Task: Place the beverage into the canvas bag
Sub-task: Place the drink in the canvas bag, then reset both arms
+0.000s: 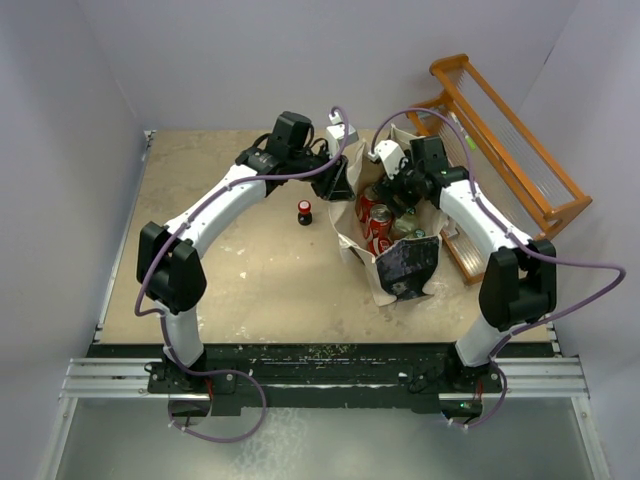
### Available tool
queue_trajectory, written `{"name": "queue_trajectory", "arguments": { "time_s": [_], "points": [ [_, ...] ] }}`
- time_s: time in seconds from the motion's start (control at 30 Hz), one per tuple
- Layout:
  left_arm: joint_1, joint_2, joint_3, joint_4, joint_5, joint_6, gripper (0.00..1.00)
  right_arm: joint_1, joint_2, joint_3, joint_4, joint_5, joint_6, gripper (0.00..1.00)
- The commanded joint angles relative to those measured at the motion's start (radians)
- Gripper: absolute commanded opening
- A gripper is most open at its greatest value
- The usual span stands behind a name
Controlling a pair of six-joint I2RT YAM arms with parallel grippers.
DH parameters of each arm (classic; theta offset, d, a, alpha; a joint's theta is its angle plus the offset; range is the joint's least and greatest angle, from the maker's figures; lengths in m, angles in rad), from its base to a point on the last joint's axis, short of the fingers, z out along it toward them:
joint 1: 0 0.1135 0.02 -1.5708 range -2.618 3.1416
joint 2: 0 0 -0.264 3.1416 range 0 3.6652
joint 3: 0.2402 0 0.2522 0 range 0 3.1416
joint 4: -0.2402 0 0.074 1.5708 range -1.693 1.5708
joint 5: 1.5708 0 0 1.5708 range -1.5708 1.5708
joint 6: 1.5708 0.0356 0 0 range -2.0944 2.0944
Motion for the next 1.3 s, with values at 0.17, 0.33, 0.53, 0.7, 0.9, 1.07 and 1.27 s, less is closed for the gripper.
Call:
{"name": "queue_trajectory", "arguments": {
  "time_s": [0.17,0.33,0.53,0.7,0.9,1.07,1.27],
  "points": [
    [0.007,0.004,0.054,0.029,0.018,0.015,0.31,-0.022,-0.019,0.079,-0.118,0.023,0.031,0.79],
    [0.007,0.004,0.059,0.038,0.023,0.001,0.32,-0.021,-0.063,0.146,-0.125,-0.013,0.027,0.77],
    [0.009,0.0,0.066,0.052,0.029,-0.026,0.34,-0.02,-0.166,0.166,-0.104,-0.037,0.022,0.77],
    [0.01,0.003,0.095,0.068,0.035,-0.064,0.35,-0.02,-0.28,0.165,-0.058,-0.015,0.048,0.78],
    [0.008,0.037,0.182,0.104,0.054,-0.145,0.34,-0.02,-0.381,0.19,-0.001,0.051,0.203,0.8],
    [0.0,0.096,0.311,0.149,0.072,-0.204,0.3,-0.021,-0.407,0.237,0.036,0.098,0.278,0.81],
    [0.008,0.076,0.425,0.097,-0.034,-0.106,0.34,-0.022,-0.415,0.32,0.085,0.209,0.364,0.88]
  ]
}}
